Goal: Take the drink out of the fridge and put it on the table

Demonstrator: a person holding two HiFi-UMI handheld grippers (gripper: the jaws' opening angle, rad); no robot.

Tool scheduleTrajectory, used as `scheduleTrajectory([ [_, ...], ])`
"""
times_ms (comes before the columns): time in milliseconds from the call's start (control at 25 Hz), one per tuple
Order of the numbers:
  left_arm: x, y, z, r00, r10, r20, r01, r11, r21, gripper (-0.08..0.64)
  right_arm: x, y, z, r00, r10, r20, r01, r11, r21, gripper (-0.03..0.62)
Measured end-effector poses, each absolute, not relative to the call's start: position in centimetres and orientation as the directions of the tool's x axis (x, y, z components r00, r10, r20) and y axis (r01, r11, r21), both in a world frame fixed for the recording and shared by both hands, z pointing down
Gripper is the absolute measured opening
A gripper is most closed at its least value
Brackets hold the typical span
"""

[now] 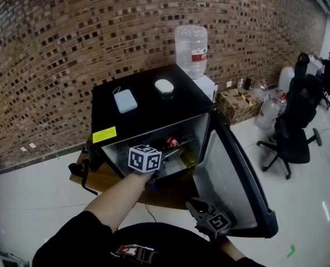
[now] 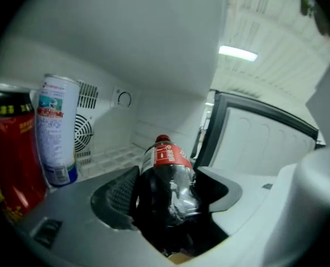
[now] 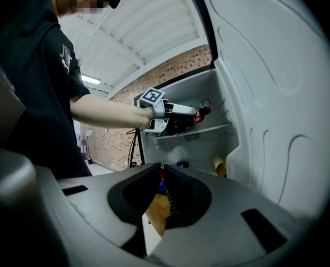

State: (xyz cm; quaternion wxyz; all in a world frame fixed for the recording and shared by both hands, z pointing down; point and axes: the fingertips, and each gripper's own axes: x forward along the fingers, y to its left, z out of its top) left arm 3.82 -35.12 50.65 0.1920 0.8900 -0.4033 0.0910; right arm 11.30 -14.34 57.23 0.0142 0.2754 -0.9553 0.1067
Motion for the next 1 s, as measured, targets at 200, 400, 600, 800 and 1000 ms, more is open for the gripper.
scheduleTrajectory([
  [200,5.1,-31.7,50.3,0.758,-0.622,0.193,-0.651,-0.709,0.27,0.319,10.9,-15.0,57.4,-0.846,-0.525,0.089,-0.532,0.823,-0.199,0.035],
  [400,5.6,-29.4,52.0,0.814,-0.568,0.122,-0.575,-0.756,0.314,0.319,10.2,-15.8,57.7,-0.844,-0.53,0.085,-0.535,0.817,-0.215,0.035],
  [600,6.2,-27.1,54.1,0.863,-0.503,0.056,-0.483,-0.787,0.384,0.319,10.3,-16.8,57.6,-0.831,-0.549,0.092,-0.553,0.794,-0.254,0.035],
  [800,6.3,-25.5,56.5,0.898,-0.439,0.031,-0.409,-0.806,0.427,0.319,10.2,-18.4,57.5,-0.816,-0.574,0.067,-0.564,0.766,-0.309,0.036],
  [1000,6.6,-23.3,60.1,0.931,-0.358,0.074,-0.354,-0.828,0.435,0.319,11.1,-21.5,58.0,-0.77,-0.638,0.014,-0.582,0.693,-0.426,0.102],
])
